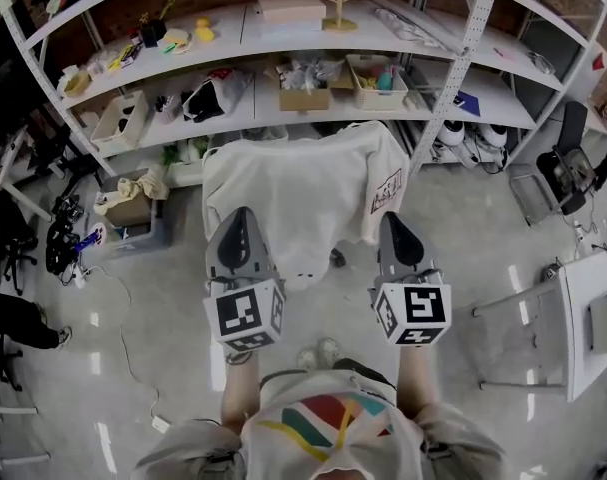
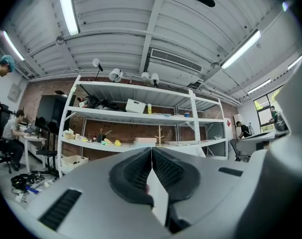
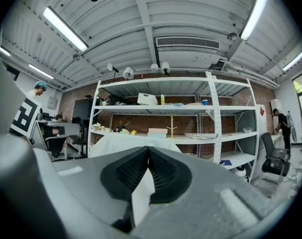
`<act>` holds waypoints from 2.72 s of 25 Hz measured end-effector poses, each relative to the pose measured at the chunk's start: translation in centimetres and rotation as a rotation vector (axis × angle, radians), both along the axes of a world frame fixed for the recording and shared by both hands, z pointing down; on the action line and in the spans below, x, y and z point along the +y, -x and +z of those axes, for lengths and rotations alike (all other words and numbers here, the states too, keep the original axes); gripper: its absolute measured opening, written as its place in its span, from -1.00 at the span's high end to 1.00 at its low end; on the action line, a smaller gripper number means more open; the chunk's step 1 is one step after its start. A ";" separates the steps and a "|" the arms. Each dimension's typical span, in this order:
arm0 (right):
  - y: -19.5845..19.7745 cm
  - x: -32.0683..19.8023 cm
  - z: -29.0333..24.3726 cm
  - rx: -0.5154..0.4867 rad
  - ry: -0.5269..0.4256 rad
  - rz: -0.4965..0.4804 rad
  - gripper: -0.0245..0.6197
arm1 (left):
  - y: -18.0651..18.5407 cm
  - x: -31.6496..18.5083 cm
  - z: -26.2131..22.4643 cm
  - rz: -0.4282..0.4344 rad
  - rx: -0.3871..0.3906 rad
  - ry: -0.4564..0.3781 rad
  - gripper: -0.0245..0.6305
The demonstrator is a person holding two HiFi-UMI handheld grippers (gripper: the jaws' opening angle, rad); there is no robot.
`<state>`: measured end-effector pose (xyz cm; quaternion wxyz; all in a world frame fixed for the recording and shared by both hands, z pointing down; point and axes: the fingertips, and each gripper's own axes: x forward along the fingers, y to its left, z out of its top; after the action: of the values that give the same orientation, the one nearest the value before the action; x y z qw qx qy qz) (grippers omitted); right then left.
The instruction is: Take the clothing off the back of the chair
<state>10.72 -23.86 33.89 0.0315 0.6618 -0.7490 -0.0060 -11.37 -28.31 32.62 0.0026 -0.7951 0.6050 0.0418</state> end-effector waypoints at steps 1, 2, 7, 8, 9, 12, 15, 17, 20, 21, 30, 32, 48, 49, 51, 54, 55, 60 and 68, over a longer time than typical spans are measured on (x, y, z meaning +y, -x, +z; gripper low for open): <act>0.0 -0.6 0.0 -0.003 0.000 -0.013 0.91 | -0.1 -0.2 0.1 -0.011 -0.003 0.002 0.88; 0.0 -1.2 0.0 -0.002 -0.002 -0.028 0.91 | -0.1 -0.4 0.1 -0.023 -0.006 0.004 0.88; -0.4 -3.1 -0.5 0.016 -0.021 -0.074 0.91 | -0.1 -1.2 -0.3 -0.069 -0.022 -0.012 0.88; -0.7 -3.4 -0.7 0.020 -0.026 -0.077 0.91 | -0.2 -1.2 -0.4 -0.072 -0.029 -0.022 0.88; -1.0 -3.8 -1.1 0.025 -0.034 -0.080 0.91 | -0.2 -1.3 -0.6 -0.075 -0.035 -0.030 0.88; -2.1 -5.0 -2.7 0.045 -0.059 -0.093 0.91 | -0.3 -1.6 -1.2 -0.080 -0.033 -0.045 0.88; -2.7 -5.8 -3.5 0.063 -0.069 -0.108 0.91 | -0.3 -1.8 -1.7 -0.077 -0.048 -0.049 0.88; -2.6 -6.0 -4.0 0.061 -0.085 -0.115 0.91 | -0.1 -1.9 -2.3 -0.075 -0.067 -0.055 0.87; -2.3 -6.5 -4.8 0.038 -0.104 -0.156 0.48 | 0.2 -2.5 -3.5 -0.062 -0.069 -0.077 0.82; -2.3 -6.8 -5.2 0.030 -0.109 -0.168 0.27 | 0.2 -2.9 -4.0 -0.055 -0.073 -0.091 0.60; -6.2 -12.0 -4.9 0.080 -0.061 -0.079 0.03 | 4.0 -8.8 -3.2 -0.098 -0.094 -0.027 0.26; -7.1 -13.2 -3.8 0.098 -0.023 -0.060 0.03 | 5.0 -10.1 -1.8 -0.107 -0.111 0.021 0.23; -9.7 -17.3 3.8 0.179 0.170 0.029 0.07 | 7.8 -14.8 6.1 -0.109 -0.199 0.243 0.19; -9.9 -17.4 4.1 0.180 0.175 0.033 0.07 | 7.6 -14.9 6.4 -0.105 -0.203 0.248 0.19; -10.0 -17.6 4.5 0.179 0.182 0.034 0.08 | 7.4 -15.3 7.0 -0.090 -0.204 0.264 0.19; -9.6 -18.1 4.9 0.167 0.192 0.019 0.08 | 7.2 -15.8 7.8 -0.066 -0.192 0.292 0.19; -9.4 -18.3 4.9 0.160 0.197 0.012 0.08 | 7.2 -15.9 8.0 -0.061 -0.191 0.299 0.19; -8.2 -19.6 6.0 0.149 0.238 -0.018 0.08 | 6.6 -16.8 8.3 -0.048 -0.203 0.305 0.19; -8.1 -21.2 7.2 0.065 0.279 -0.054 0.10 | 5.4 -17.7 9.2 -0.008 -0.209 0.330 0.19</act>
<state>18.82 -45.01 41.11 0.1475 0.6300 -0.7587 0.0758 -16.76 -45.99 41.79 -0.0648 -0.7823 0.6033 -0.1405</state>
